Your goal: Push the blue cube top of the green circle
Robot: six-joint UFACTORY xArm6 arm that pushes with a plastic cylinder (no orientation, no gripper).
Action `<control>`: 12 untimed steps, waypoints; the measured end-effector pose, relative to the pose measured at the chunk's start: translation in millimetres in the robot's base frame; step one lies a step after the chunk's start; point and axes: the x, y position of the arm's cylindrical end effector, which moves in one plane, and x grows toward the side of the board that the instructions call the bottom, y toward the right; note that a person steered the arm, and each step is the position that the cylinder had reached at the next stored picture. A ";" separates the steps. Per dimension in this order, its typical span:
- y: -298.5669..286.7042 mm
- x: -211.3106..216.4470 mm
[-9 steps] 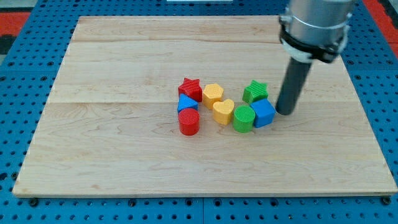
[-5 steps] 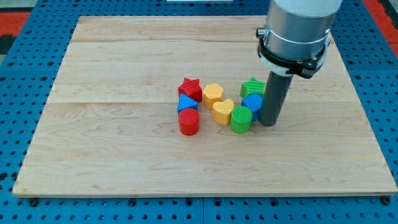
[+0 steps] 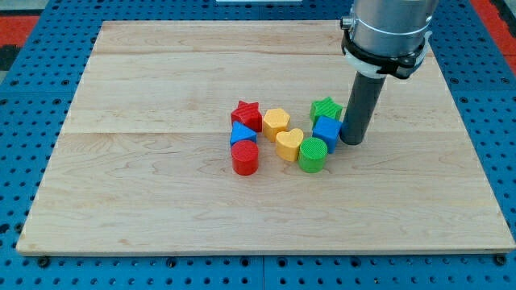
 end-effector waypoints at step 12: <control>26.5 -4.9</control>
